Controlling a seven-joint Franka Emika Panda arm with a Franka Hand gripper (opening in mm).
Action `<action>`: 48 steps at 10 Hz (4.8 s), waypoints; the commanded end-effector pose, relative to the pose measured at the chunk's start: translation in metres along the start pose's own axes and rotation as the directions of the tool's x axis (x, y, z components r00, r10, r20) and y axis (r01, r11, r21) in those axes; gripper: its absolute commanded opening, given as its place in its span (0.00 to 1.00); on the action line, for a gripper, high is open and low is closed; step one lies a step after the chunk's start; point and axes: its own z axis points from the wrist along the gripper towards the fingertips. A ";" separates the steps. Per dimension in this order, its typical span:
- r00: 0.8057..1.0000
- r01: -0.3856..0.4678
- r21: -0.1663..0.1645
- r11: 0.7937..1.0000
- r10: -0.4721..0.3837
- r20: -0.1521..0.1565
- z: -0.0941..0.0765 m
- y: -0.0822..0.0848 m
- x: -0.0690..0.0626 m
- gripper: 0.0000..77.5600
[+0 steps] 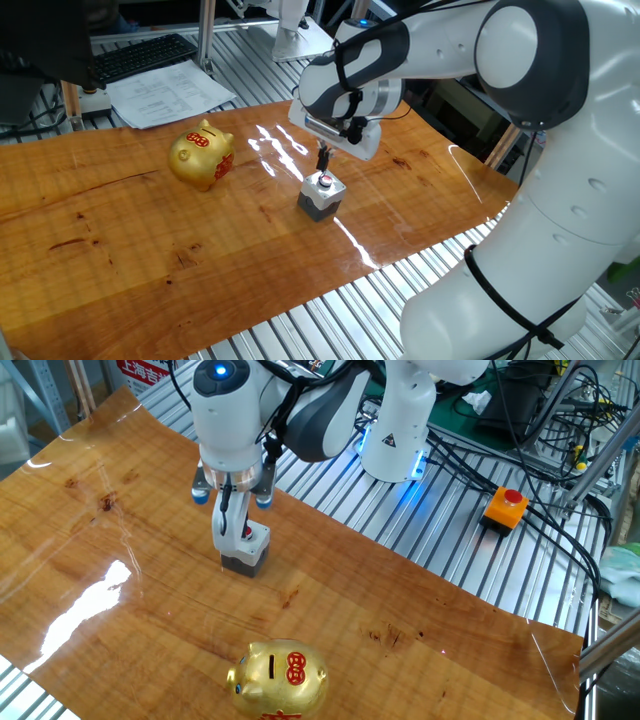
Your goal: Drop coins into a piggy bank
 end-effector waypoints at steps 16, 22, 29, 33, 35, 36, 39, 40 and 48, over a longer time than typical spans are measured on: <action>1.000 -0.024 -0.003 1.000 0.024 0.000 -0.002 0.000 -0.001 1.00; 0.994 -0.108 -0.022 0.994 0.107 -0.018 0.002 0.005 -0.003 1.00; 0.994 -0.105 -0.030 0.994 0.105 -0.018 0.007 0.008 -0.003 1.00; 0.995 -0.097 -0.033 0.995 0.097 -0.017 0.010 0.008 -0.003 1.00; 0.995 -0.097 -0.034 0.995 0.097 -0.017 0.010 0.008 -0.003 1.00; 0.995 -0.095 -0.035 0.995 0.094 -0.015 0.011 0.007 -0.003 1.00; 0.996 -0.086 -0.037 0.996 0.086 -0.014 0.013 0.005 -0.003 1.00; 0.997 -0.083 -0.037 0.996 0.082 -0.014 0.014 0.003 -0.002 1.00; 0.998 -0.064 -0.037 0.997 0.064 -0.004 0.017 0.003 -0.003 1.00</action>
